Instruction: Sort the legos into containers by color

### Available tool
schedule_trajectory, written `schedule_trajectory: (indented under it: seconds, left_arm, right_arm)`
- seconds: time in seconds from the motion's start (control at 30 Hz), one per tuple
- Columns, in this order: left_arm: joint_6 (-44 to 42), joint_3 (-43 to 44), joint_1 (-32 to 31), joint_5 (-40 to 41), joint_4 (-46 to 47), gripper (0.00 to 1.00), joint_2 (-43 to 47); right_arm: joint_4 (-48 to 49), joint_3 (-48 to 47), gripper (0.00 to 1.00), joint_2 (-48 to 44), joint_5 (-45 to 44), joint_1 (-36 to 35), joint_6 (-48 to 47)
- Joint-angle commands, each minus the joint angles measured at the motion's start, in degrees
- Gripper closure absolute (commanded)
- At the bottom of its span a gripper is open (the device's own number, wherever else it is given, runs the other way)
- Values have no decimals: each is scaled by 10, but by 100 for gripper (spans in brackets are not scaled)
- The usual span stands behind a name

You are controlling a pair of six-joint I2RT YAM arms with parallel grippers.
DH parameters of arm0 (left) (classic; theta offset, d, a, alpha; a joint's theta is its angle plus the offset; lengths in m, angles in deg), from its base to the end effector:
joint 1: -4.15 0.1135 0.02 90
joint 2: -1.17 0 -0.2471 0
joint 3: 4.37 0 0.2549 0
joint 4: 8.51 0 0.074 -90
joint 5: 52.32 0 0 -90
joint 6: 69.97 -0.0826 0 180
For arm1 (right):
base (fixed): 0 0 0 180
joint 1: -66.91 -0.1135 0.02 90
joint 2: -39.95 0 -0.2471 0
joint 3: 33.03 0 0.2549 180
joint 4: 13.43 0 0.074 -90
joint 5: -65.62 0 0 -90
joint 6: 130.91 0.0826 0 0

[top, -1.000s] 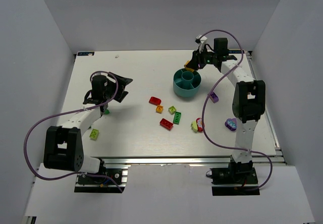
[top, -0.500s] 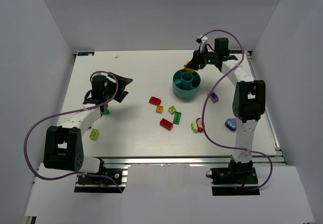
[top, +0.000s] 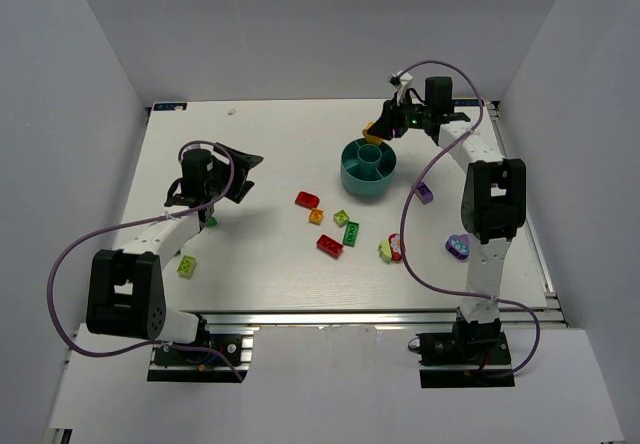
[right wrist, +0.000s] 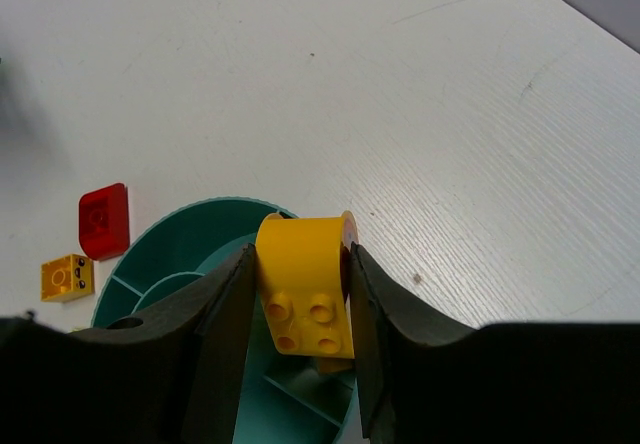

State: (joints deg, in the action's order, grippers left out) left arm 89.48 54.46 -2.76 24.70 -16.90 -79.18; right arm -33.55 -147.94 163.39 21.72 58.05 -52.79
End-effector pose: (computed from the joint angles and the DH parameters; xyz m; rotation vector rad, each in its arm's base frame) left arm 0.3449 -0.0605 0.1866 -1.0409 1.9990 -1.0052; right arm 0.5080 0.1394 0.2189 -0.8276 1.8130 0.7918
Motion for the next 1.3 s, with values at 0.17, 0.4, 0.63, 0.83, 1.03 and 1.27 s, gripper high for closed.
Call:
schedule_trajectory:
  seconds: [0.17,0.4,0.63,0.83,1.03,1.27]
  left_arm:
    - [-2,-10,-1,-7,16,14,13]
    - [-1,-9,-1,-9,18,14,10]
    - [1,-9,0,-10,22,14,6]
    - [2,-11,-1,-12,25,14,3]
    - [0,-12,-1,-13,26,14,-1]
    - [0,-15,-1,-14,28,14,1]
  right_arm:
    - [61,52,59,-66,0,1,20]
    - [102,73,59,-84,-7,0,25]
    - [104,69,60,-87,6,1,39]
    - [92,73,62,-79,14,0,48]
    - [82,73,62,-66,31,1,63]
    - [50,55,56,-48,33,0,53]
